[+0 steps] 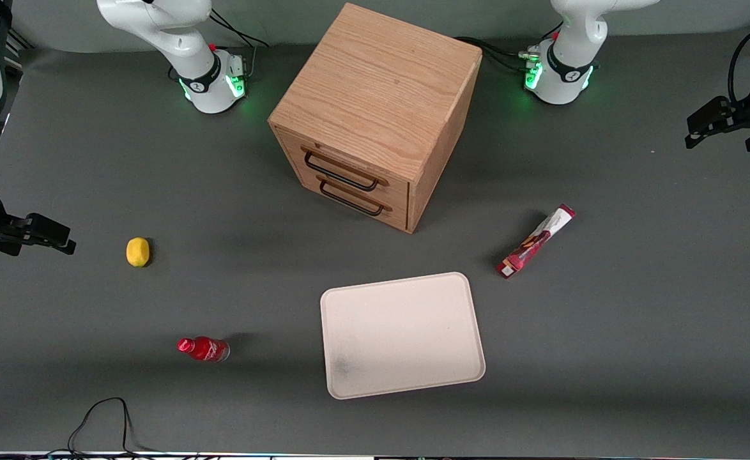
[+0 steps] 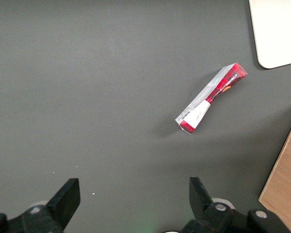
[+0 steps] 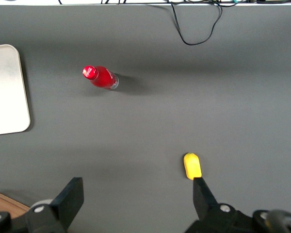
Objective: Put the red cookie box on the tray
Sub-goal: 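Move the left gripper down over the red tartan shortbread box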
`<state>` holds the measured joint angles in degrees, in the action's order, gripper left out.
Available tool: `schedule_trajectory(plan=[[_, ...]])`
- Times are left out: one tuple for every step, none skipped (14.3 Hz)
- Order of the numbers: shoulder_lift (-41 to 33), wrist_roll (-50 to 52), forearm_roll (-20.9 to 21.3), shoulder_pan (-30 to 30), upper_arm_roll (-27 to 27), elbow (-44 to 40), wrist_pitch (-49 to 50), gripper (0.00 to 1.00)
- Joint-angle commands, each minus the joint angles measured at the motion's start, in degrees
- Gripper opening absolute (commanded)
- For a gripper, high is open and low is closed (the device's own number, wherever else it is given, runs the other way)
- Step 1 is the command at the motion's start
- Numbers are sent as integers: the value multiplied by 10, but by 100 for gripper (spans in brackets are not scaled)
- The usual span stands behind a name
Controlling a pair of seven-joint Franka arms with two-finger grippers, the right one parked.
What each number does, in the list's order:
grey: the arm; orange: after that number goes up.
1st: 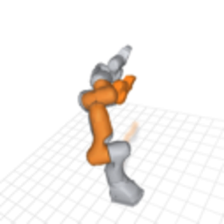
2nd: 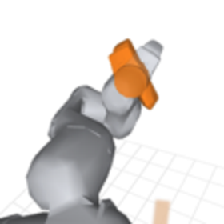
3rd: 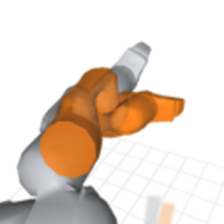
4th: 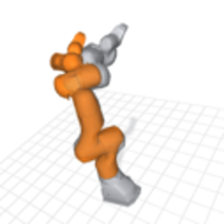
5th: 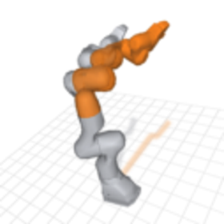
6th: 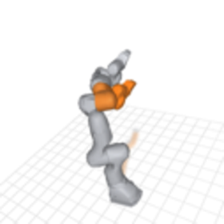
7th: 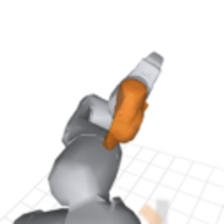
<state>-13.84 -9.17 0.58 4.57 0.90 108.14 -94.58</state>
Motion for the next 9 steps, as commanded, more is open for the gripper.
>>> schedule_trajectory(plan=[[8, -8, 1, -5, 1, -7, -13, 100], [8, -9, 2, -7, 1, -6, -13, 100], [10, -10, 2, -7, 1, -6, -13, 100], [10, -10, 4, -10, 2, -6, -10, 100], [12, -10, 4, -12, 2, -6, -8, 100], [21, -10, 5, -13, 2, -4, -7, 100], [32, -11, 6, -16, 2, -3, -2, 100], [38, -13, 6, -21, 2, 7, 2, 100], [41, -29, 6, -23, 4, 17, 1, 100]])
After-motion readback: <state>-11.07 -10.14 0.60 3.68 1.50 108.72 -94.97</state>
